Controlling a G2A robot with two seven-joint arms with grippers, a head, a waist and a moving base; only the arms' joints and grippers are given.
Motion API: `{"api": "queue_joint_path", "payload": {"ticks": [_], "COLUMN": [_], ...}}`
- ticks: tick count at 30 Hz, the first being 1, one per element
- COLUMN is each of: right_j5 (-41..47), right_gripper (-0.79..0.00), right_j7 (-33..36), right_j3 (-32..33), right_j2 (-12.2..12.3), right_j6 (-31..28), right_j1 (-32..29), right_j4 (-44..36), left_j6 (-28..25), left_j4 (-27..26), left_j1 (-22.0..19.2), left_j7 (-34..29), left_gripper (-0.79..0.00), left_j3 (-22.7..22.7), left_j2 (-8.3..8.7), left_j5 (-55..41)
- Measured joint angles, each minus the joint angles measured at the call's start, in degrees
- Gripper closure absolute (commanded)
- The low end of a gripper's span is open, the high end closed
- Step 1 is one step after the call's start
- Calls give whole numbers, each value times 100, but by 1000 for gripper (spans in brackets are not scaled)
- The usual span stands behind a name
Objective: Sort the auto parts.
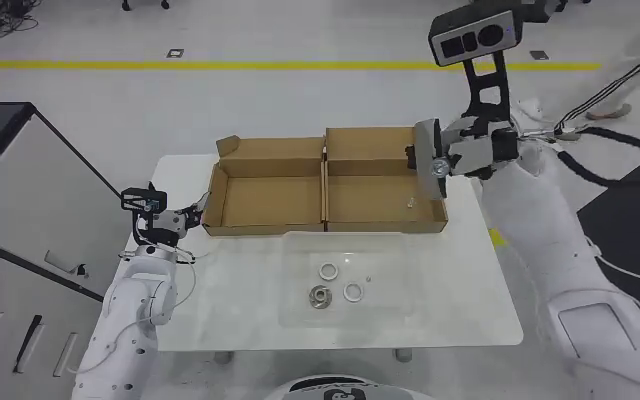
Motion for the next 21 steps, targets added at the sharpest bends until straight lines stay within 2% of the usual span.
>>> {"api": "queue_joint_path", "payload": {"ticks": [5, 16, 21], "right_j5": [-231, 1149, 1274], "right_gripper": [0, 0, 0], "right_j7": [-76, -264, -280], "right_j3": [75, 215, 300], "right_j2": [-16, -176, -234], "right_j6": [148, 163, 193], "right_j1": [-31, -346, -375], "right_j4": [-85, -244, -237], "left_j6": [0, 0, 0], "left_j4": [0, 0, 0], "left_j1": [0, 0, 0], "left_j7": [0, 0, 0], "left_gripper": [-785, -785, -785], "left_j3": [0, 0, 0], "left_j2": [0, 0, 0], "left_j5": [0, 0, 0]}}
